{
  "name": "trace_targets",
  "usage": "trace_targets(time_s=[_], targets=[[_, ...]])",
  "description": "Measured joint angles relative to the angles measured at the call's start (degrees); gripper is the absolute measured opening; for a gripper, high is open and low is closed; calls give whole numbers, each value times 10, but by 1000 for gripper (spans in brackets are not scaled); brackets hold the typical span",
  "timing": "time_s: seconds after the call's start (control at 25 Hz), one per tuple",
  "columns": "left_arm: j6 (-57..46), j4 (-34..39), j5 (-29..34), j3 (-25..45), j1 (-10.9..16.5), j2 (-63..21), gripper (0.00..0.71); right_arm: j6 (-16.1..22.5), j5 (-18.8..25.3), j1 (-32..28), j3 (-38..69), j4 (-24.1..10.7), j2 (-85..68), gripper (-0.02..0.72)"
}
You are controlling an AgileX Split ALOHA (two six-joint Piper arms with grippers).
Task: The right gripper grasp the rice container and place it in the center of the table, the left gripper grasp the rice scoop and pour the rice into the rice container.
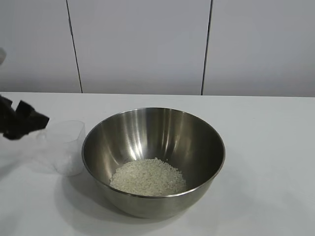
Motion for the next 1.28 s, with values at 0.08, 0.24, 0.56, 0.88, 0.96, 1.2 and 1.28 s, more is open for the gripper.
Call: trace_targets(time_s=[0.08,0.24,0.56,0.88,0.96,1.2,1.28], targets=[[-19,0,125,-80,0,-15,603,0,0,0,0,0,0,639],[-11,-20,310,-214,8,-17,603,0,0,0,0,0,0,639],[192,-227,443,-349,197,-42,603,0,1,0,0,0,0,639],[296,-381,479,-352,427,-75,603,0,1,0,0,0,0,639],[321,-411,486,-353,431,-82,603,0,1,0,0,0,0,639],[327,-458,521,-353,424,-129,603,0,1,0,0,0,0,639],[322,-465,531,-353,415,-156,603,0,1,0,0,0,0,639]])
